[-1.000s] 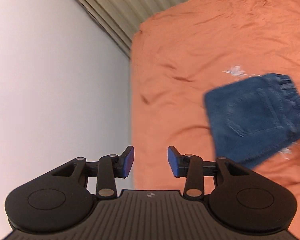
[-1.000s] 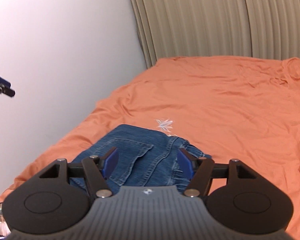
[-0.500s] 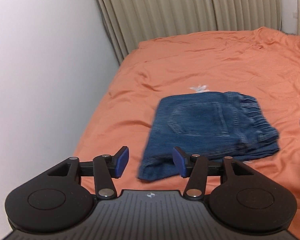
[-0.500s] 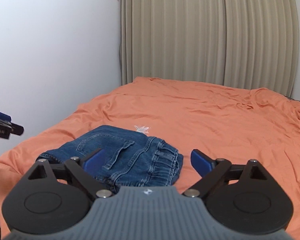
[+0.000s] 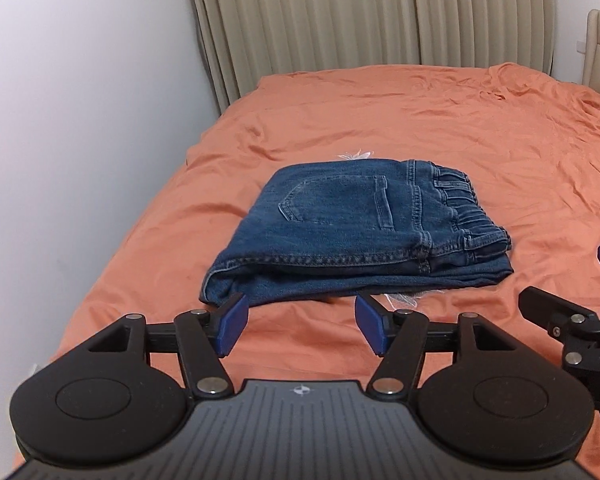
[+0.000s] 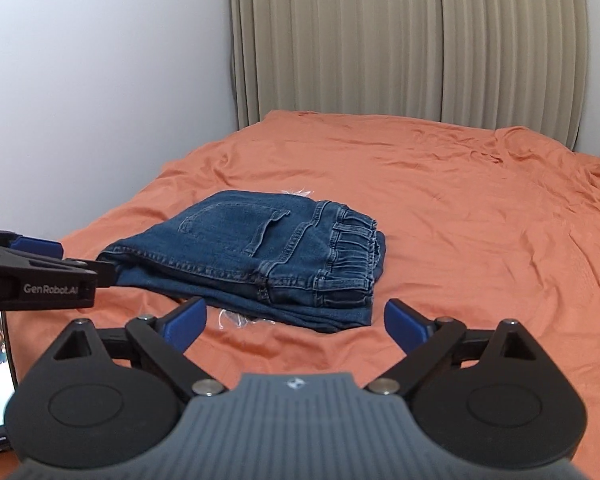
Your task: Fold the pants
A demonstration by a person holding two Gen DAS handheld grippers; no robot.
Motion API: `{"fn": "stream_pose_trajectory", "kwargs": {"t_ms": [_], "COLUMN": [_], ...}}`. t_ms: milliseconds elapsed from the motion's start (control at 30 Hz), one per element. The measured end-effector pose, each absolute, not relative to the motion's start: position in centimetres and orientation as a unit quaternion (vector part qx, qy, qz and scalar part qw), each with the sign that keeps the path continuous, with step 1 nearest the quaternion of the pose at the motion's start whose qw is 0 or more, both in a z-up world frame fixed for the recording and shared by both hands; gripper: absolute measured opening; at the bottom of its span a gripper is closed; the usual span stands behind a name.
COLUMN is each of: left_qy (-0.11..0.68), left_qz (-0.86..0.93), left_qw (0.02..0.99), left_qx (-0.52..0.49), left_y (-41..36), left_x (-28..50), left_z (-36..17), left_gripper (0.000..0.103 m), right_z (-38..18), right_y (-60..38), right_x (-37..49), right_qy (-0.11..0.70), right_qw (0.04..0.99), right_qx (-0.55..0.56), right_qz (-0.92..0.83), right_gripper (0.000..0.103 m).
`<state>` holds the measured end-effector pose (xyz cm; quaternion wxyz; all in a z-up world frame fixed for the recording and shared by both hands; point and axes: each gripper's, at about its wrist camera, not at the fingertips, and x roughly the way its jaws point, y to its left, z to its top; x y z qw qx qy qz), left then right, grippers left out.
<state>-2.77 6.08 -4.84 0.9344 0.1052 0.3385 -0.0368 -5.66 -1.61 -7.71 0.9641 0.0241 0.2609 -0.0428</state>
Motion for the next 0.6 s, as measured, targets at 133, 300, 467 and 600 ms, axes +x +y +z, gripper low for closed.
{"fn": "stream_pose_trajectory", "kwargs": {"t_ms": [133,300,467,600], "left_qy": [0.346,0.347,0.351,0.351], "left_qz": [-0.035,-0.033,-0.031,-0.030], "left_qw": [0.933,0.933,0.932,0.932], "left_qx": [0.093,0.086,0.084,0.086], "left_y": [6.1,6.2,6.4,6.4], "left_x": [-2.8,-2.9,-2.9,-3.0], "left_z": [-4.8,-4.5,-4.5,-4.4], "left_gripper": [0.072,0.072,0.072,0.072], "right_z": [-7.2,-6.7,-6.6,-6.6], "right_y": [-1.5,-1.8,-1.8,-1.8], "right_x": [-5.7,-5.9,-6.0,-6.1], "right_qy": [0.254,0.248,0.245,0.245], "right_qw": [0.966,0.967,0.968,0.968], "right_qx": [0.013,0.020,0.023,0.027], "right_qz": [-0.045,-0.049,-0.048,-0.048], "right_gripper": [0.092,0.092,0.092,0.093]}}
